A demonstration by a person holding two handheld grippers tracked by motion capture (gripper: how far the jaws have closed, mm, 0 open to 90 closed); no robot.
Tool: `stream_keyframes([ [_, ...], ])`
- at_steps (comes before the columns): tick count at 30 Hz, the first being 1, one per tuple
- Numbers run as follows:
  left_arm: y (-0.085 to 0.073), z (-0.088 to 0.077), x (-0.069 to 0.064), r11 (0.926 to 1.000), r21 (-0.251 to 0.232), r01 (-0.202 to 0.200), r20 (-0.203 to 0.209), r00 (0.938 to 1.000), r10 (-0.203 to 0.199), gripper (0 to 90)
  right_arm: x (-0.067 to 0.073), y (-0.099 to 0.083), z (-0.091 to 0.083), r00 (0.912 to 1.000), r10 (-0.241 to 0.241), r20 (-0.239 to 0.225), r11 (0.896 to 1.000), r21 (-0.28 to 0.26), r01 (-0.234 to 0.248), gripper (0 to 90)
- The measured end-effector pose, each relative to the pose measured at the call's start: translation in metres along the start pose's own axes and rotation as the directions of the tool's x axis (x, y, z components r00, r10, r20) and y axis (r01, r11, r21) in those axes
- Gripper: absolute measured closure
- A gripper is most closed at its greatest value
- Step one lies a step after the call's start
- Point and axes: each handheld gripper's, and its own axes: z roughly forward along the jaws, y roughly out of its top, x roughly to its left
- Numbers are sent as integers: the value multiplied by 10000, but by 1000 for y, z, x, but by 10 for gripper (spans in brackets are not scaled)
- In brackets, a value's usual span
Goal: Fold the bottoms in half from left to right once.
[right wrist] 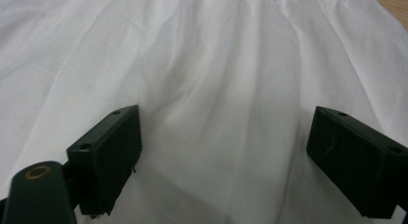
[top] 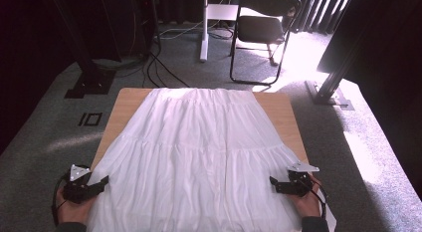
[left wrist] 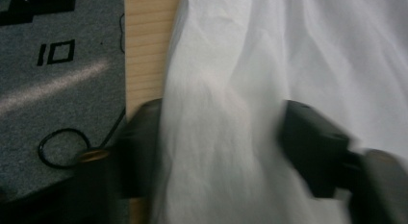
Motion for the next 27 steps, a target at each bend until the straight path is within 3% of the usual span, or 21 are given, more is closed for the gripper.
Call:
stream_keyframes([
  [2, 1, -3, 2, 9999, 116, 11, 111, 9999, -12, 672, 0, 0, 0, 10000, 0, 0, 10000, 0, 0, 113],
  [3, 1, -3, 2, 9999, 138, -17, 155, 9999, 15, 738, 0, 0, 0, 10000, 0, 0, 10000, 1, 0, 113],
  [5, 2, -5, 1, 9990, 271, -358, -233, 9991, 364, 868, 0, 0, 0, 10000, 0, 0, 10000, 2, 0, 113],
  [6, 2, -7, 2, 9988, 273, -400, -513, 9978, 413, 881, 0, 0, 0, 10000, 0, 1, 10000, 0, 0, 113],
  [8, 3, -12, 10, 10000, -46, -85, -764, 9970, 81, 888, 0, 0, 0, 10000, 5, 8, 10000, 0, -5, 113],
  [16, 10, -31, 52, 9985, -385, 398, -1698, 9844, -458, 891, 1, 0, 0, 10000, 56, 59, 10000, 8, -56, 115],
  [18, 11, -34, 61, 9978, -378, 543, -1959, 9787, -607, 892, 1, 0, 0, 9999, 88, 97, 10000, 12, -88, 121],
  [21, 10, -39, 77, 9931, -575, 1021, -2348, 9655, -1128, 893, 3, 0, -1, 9999, 108, 118, 9999, -49, -107, 139],
  [25, 8, -46, 94, 9847, -698, 1598, -2950, 9396, -1734, 893, 5, 0, -1, 9999, 107, 133, 9999, -47, -106, 139],
  [27, 10, -51, 96, 9822, -814, 1692, -2887, 9392, -1857, 893, 6, 0, -1, 9998, 133, 137, 9999, -48, -132, 139],
])
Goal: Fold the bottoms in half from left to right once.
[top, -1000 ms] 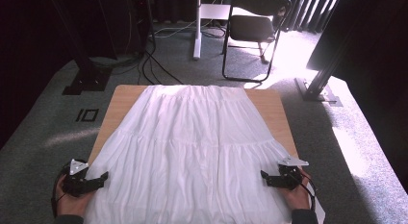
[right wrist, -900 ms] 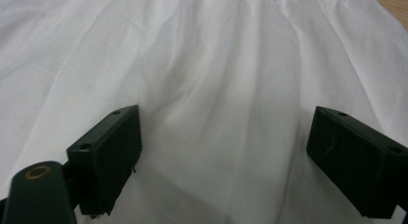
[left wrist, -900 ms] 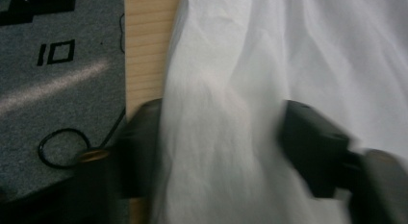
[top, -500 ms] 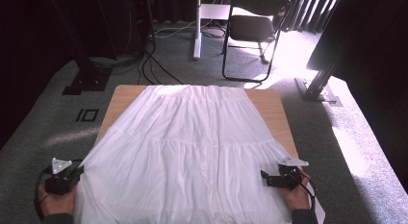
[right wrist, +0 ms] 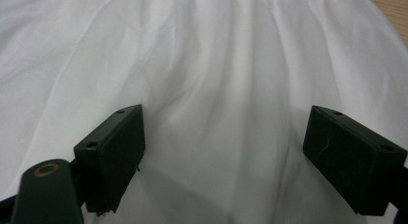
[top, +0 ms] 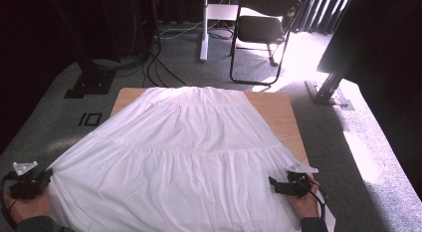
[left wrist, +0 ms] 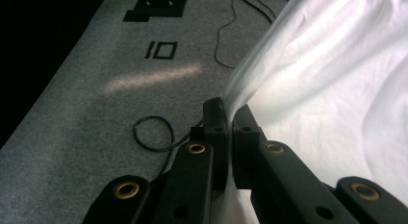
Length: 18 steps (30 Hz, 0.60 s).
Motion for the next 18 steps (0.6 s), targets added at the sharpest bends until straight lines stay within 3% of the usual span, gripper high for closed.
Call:
stream_keyframes([
  [2, 5, -8, -4, 9996, -279, -47, 364, 9993, 57, 892, 0, 0, 0, 10000, -41, -25, 10000, 4, 41, 140],
  [4, 11, -20, -11, 9974, -712, -117, 1068, 9941, 193, 892, 0, 0, 0, 10000, -41, -23, 10000, 3, 41, 140],
  [5, 11, -20, -11, 9974, -712, -117, 1068, 9941, 193, 891, 0, 0, 0, 10000, -41, -23, 10000, 3, 41, 140],
  [6, 19, -31, -19, 9941, -1081, -51, 1873, 9820, 254, 891, 0, 0, 0, 10000, -34, -22, 10000, 5, 34, 140],
  [8, 27, -42, -31, 9884, -1509, -170, 2593, 9642, 562, 891, 0, 0, 0, 10000, -45, -23, 10000, 2, 45, 140],
  [10, 39, -55, -47, 9803, -1942, -357, 3342, 9371, 1003, 891, 0, 0, 0, 10000, -46, -24, 10000, 2, 46, 140],
  [12, 48, -65, -63, 9714, -2260, -731, 3670, 9173, 1544, 891, 0, 0, 0, 10000, -39, -23, 10000, 4, 39, 140],
  [13, 53, -70, -73, 9664, -2409, -893, 3912, 9024, 1808, 891, 0, 0, 0, 10000, -34, -22, 10000, 8, 34, 140],
  [14, 58, -75, -83, 9609, -2557, -1058, 4161, 8852, 2082, 891, 0, 0, 0, 10000, -40, -25, 10000, 4, 40, 140],
  [17, 73, -87, -120, 9371, -3080, -1643, 4864, 8193, 3035, 891, 0, 0, 0, 10000, -47, -27, 10000, -5, 47, 140],
  [18, 76, -90, -130, 9315, -3208, -1714, 5054, 8008, 3214, 891, 0, 0, 0, 10000, -55, -24, 10000, -11, 55, 140],
])
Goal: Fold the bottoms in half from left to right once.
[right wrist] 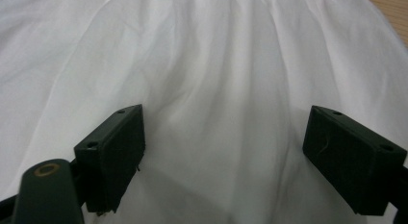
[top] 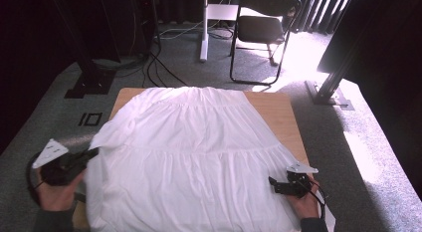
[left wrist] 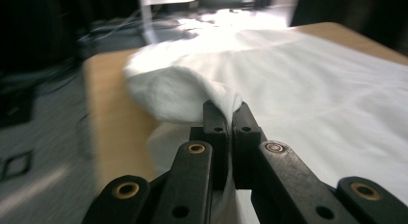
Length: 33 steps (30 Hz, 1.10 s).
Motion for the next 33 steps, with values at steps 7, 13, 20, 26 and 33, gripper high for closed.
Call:
stream_keyframes([
  [7, 50, 53, -82, 9922, -695, -1033, 3174, 9407, 1201, 891, 0, 0, 0, 10000, 28, -1, 10000, 14, -28, 140],
  [13, 85, 118, -190, 9739, -1397, -1787, 6334, 7399, 2266, 891, 0, 0, 0, 10000, 26, 2, 10000, 12, -26, 140],
  [20, 48, 212, -276, 9367, 127, -3500, 7043, 6681, 2401, 872, 0, 0, 0, 10000, 33, 12, 10000, 12, -33, 147],
  [26, 38, 216, -261, 9470, 501, -3172, 6758, 7090, 2017, 521, 2, 4, -9, 9964, 755, 397, 9971, -111, -751, 378],
  [33, 27, 177, -185, 9633, 608, -2616, 4772, 8552, 2022, 489, 32, 36, -27, 9960, 745, -494, 9919, -994, -791, 451],
])
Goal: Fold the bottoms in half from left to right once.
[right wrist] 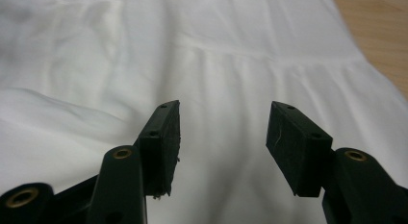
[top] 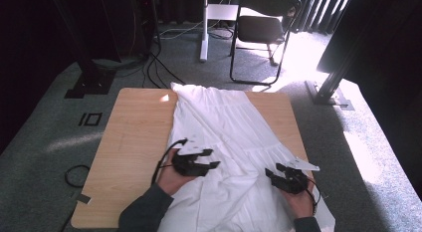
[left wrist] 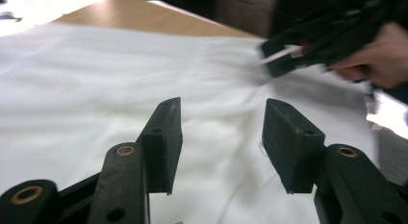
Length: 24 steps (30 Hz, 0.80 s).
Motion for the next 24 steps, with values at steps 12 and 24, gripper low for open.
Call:
stream_keyframes([
  [12, -116, -63, 52, 9665, 831, 2428, -2651, 9403, -2134, 410, 45, 25, 46, 9918, -704, -1063, 9866, 1390, 850, 304],
  [24, -134, -53, 60, 9524, 699, 2967, -2500, 9295, -2712, 381, 56, 48, 18, 9736, -1638, -1591, 9806, 814, 1783, 880],
])
